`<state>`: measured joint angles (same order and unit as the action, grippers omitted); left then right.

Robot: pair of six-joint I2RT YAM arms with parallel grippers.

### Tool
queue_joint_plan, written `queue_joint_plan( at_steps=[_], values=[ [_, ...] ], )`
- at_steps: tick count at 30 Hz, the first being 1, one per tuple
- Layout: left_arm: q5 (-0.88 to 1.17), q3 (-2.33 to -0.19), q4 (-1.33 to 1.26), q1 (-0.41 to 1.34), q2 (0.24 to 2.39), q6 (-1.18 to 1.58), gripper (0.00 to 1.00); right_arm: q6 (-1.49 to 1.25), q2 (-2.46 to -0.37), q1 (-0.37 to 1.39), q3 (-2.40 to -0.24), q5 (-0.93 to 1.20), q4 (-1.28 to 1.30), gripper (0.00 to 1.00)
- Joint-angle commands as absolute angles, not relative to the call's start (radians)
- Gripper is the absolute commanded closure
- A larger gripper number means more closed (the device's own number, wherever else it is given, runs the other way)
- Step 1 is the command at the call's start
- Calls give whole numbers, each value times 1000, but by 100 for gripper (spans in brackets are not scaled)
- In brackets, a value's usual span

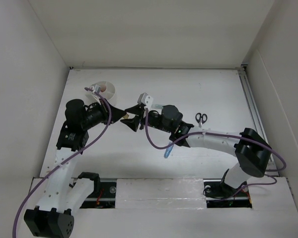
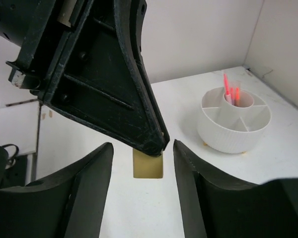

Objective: Sort the stationery into containers
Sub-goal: Pick up the stationery from the center of the board, then place the stationery in the storage box.

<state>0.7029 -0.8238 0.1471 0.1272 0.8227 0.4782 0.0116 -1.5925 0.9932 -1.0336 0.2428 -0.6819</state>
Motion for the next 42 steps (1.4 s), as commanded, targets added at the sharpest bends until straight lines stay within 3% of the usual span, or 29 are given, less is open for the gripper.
queue_joint_plan(
  at_steps=[1, 5, 8, 15, 18, 24, 29, 37, 42],
  values=[
    [698, -811, 101, 127, 822, 485, 100, 21, -1568, 1012, -1081, 247, -735, 34],
    [626, -830, 124, 127, 831, 485, 100, 31, -1534, 1012, -1049, 238, -713, 26],
    [565, -854, 136, 127, 821, 498, 100, 43, -1500, 1012, -1026, 215, -704, 26],
    [106, -1014, 239, 103, 943, 620, 100, 54, -1350, 977, -870, 141, -672, 24],
    [-44, -1144, 288, 60, 1100, 705, 100, 54, -1281, 968, -835, 120, -621, 24],
    [-322, -1602, 471, 60, 1446, 765, 100, 34, -1149, 968, -758, 72, -528, 24],
    [-364, -1867, 598, 19, 1736, 765, 100, 0, -993, 968, -695, 49, -459, 24],
    [-330, -2162, 721, -20, 2017, 746, 100, -14, -861, 977, -652, 44, -388, 23],
    [-301, -2126, 690, -20, 2052, 703, 100, -14, -861, 977, -652, 44, -388, 23]
  ],
)
